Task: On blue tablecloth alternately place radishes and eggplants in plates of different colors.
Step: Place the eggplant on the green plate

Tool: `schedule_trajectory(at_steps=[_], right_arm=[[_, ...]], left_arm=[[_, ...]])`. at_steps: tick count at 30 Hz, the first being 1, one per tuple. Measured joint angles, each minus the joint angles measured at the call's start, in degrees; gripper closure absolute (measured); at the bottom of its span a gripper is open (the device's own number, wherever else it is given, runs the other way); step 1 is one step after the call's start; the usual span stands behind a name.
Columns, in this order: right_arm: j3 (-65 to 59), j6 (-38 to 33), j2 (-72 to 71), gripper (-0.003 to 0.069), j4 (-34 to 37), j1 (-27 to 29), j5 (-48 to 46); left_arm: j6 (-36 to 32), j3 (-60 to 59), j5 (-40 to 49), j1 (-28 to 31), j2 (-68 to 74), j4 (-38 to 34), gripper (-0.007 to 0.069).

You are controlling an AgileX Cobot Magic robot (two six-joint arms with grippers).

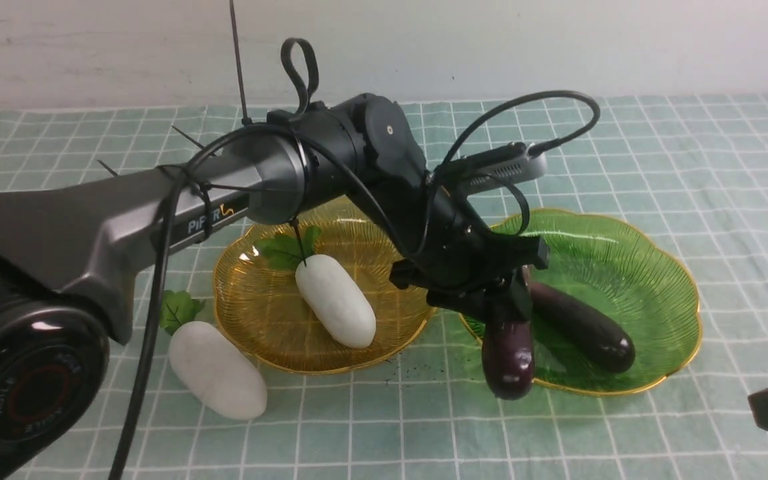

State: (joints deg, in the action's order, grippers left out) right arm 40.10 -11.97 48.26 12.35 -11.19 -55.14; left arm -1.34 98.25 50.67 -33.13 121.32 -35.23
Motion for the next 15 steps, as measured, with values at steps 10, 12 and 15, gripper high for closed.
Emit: schedule_trajectory(at_steps=[10, 12, 15], right_arm=[[0.0, 0.0, 0.0, 0.0457, 0.3, 0.0, -0.2], [0.0, 0.0, 0.0, 0.0457, 0.3, 0.0, -0.2], [0.0, 0.0, 0.0, 0.0457, 0.3, 0.0, -0.2]], left_arm=[[0.0, 0.1, -11.4, 0.0, 1.4, -2.4, 0.0314], [0.0, 0.1, -12.1, 0.0, 2.1, -3.8, 0.0314], [0.0, 0.1, -12.2, 0.0, 2.6, -4.8, 0.0314]])
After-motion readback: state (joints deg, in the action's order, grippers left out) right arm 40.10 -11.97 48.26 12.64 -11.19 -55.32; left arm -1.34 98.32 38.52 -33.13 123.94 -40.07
